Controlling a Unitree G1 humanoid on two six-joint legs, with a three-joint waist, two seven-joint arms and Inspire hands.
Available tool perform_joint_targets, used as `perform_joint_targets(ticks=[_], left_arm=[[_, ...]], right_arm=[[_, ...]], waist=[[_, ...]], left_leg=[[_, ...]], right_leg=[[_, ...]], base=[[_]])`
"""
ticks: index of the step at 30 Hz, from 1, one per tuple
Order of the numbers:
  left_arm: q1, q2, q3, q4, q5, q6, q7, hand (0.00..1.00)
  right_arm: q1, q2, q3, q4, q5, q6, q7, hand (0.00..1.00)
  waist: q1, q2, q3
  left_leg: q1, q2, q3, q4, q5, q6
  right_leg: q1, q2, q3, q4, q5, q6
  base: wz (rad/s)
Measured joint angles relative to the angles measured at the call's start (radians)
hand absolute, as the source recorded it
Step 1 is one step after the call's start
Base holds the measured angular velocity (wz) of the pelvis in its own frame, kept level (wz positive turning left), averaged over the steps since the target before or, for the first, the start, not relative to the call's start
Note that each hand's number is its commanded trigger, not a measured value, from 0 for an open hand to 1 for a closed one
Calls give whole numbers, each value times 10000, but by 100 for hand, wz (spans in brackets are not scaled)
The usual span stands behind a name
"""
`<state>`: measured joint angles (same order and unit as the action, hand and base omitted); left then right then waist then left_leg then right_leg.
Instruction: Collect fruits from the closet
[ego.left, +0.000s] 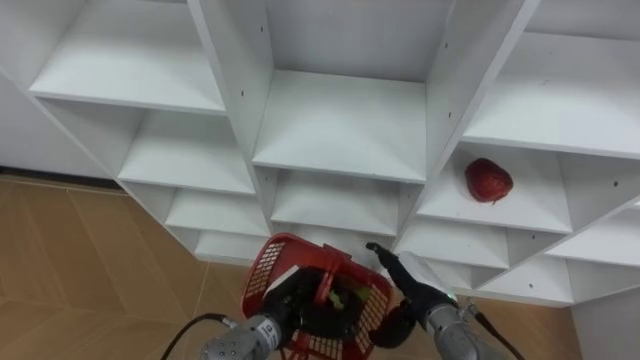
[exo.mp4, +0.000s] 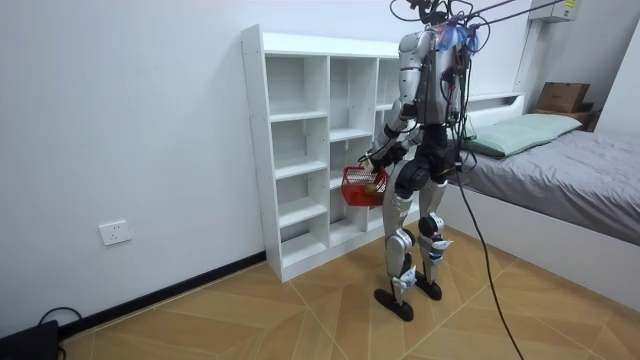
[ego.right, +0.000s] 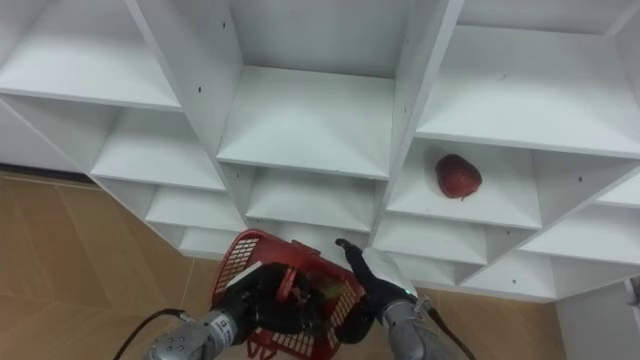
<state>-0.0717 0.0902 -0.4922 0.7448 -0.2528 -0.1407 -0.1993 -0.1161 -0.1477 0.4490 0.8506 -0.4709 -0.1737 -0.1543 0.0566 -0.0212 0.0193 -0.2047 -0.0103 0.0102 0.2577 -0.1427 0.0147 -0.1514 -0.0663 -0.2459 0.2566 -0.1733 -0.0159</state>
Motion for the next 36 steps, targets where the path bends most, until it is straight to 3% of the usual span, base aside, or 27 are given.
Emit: perform_joint_targets(ticks=[10, 17, 25, 30, 36], left_arm=[[17, 93, -11, 1, -2, 0, 3, 100], [296, 429, -4, 14, 37, 12, 227, 100], [710, 568, 144, 223, 30, 42, 633, 100], [891, 867, 330, 179, -60, 147, 819, 100], [915, 783, 896, -39, -194, 92, 1052, 100]], right_arm=[[20, -30, 5, -6, 38, -1, -2, 0], [195, -84, -11, -22, 103, 9, 99, 0], [325, -256, -27, -614, 552, 18, 582, 0], [643, -376, -132, -1419, 1510, 68, 619, 0], [1265, -465, -484, -2295, 2064, 86, 406, 0]], waist=[[16, 116, -52], [-3, 164, -89], [-94, 118, -88], [-228, -2, -74], [-248, -88, -72]], left_leg=[[71, -7, 6, -12, 0, 0], [590, 0, 116, -316, 0, 0], [1129, 18, 316, -571, 0, 0], [1438, 31, 322, -693, -2, -4], [1815, 67, 705, -933, -2, -3]], right_leg=[[82, -10, -30, -16, 0, 2], [453, 34, 129, -159, -9, 17], [892, 61, 257, -377, -2, 37], [1147, 125, 332, -546, -7, 44], [1206, 164, 581, -521, -5, 47]], base=[[0], [-6], [-6], [-1], [-18]])
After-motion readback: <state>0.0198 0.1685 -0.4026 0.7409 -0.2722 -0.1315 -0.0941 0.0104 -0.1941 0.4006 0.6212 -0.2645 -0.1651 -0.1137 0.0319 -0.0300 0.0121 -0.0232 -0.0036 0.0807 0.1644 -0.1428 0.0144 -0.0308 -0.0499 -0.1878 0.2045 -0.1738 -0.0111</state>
